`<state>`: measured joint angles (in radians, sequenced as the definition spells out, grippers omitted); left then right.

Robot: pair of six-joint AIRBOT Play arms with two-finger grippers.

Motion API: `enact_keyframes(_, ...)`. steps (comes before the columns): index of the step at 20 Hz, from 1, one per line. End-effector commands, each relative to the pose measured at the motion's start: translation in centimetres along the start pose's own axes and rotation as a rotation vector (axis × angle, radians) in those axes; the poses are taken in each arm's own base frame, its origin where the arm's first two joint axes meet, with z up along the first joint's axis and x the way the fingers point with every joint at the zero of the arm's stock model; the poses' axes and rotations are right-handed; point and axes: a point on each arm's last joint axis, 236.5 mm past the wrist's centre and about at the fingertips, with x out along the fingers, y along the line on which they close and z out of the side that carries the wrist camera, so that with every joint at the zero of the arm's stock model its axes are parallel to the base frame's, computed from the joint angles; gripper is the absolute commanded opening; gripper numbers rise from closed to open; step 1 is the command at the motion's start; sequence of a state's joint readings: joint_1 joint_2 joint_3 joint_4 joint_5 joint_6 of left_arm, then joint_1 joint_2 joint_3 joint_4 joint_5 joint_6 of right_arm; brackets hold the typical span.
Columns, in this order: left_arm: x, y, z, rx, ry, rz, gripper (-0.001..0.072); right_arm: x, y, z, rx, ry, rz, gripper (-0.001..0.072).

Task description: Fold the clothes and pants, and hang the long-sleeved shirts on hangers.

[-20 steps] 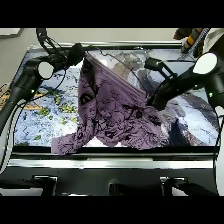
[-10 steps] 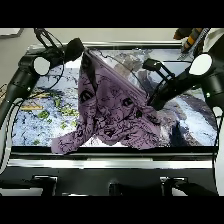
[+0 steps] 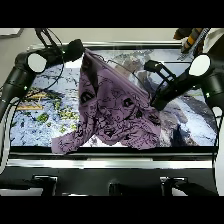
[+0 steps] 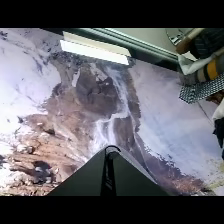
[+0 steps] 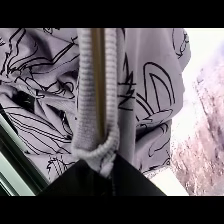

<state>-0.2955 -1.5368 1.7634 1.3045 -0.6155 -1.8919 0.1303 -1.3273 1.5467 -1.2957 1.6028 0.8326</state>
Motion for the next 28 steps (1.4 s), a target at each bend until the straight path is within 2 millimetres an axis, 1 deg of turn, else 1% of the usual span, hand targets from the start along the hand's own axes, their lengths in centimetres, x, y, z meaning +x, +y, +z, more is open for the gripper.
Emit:
enact_keyframes(1,-0.6,-2.4,0.3,0.028,0.002,-0.081,0.0026,0.0,0.0,0.5,0.000,-0.020,-0.001,0.0031)
enact_keyframes(3,-0.8,-4.0,-0.3,0.064,0.024,-0.130,0.0026,0.2,-0.1,0.5,0.002,-0.016,0.003,0.0031)
enact_keyframes(6,-1.3,-6.0,-2.2,0.116,0.080,-0.175,0.0026,0.5,-0.3,0.7,0.003,-0.020,-0.001,0.0031)
enact_keyframes(8,-1.4,-7.5,-4.1,0.137,0.129,-0.202,0.0026,0.6,-0.5,0.8,0.005,-0.022,-0.002,0.0031)
enact_keyframes(10,-1.6,-9.5,-6.2,0.187,0.174,-0.237,0.0026,0.7,-0.7,1.0,0.006,-0.032,-0.011,0.0031)
enact_keyframes(13,-1.9,-12.9,-9.2,0.215,0.224,-0.294,0.0026,0.6,-0.6,1.9,0.011,-0.070,-0.004,0.0032)
enact_keyframes(15,-2.0,-14.5,-11.2,0.230,0.257,-0.322,0.0026,0.6,-0.5,2.3,0.046,-0.086,-0.002,0.0032)
enact_keyframes(17,-1.8,-15.2,-13.6,0.245,0.317,-0.334,0.0026,0.4,-0.5,2.4,0.055,-0.092,-0.003,0.0032)
enact_keyframes(19,-1.4,-15.1,-16.4,0.259,0.397,-0.331,0.0026,0.0,-0.4,2.4,0.051,-0.099,-0.010,0.0032)
enact_keyframes(20,-1.2,-14.9,-17.4,0.263,0.428,-0.325,0.0027,-0.2,-0.3,2.4,0.050,-0.102,-0.013,0.0032)
enact_keyframes(21,-1.0,-14.6,-18.0,0.268,0.445,-0.321,0.0026,-0.3,-0.3,2.4,0.048,-0.105,-0.015,0.0033)
enact_keyframes(22,-0.9,-14.4,-17.8,0.285,0.439,-0.321,0.0028,-0.4,-0.3,2.4,0.048,-0.106,-0.016,0.0033)
enact_keyframes(23,-0.9,-14.0,-17.1,0.303,0.424,-0.320,0.0063,-0.5,-0.3,2.5,0.047,-0.107,-0.018,0.0033)
enact_keyframes(25,-1.0,-12.4,-15.1,0.326,0.388,-0.298,0.0435,-0.5,-0.2,2.5,0.047,-0.107,-0.017,0.0033)
enact_keyframes(26,-1.1,-11.4,-13.8,0.345,0.370,-0.281,0.0512,-0.5,-0.2,2.5,0.047,-0.108,-0.017,0.0033)
enact_keyframes(27,-1.3,-10.0,-12.4,0.368,0.351,-0.265,0.0533,-0.5,-0.2,2.5,0.047,-0.108,-0.016,0.0033)
enact_keyframes(28,-1.5,-8.7,-11.1,0.373,0.336,-0.245,0.0587,-0.5,-0.2,2.5,0.048,-0.109,-0.015,0.0033)
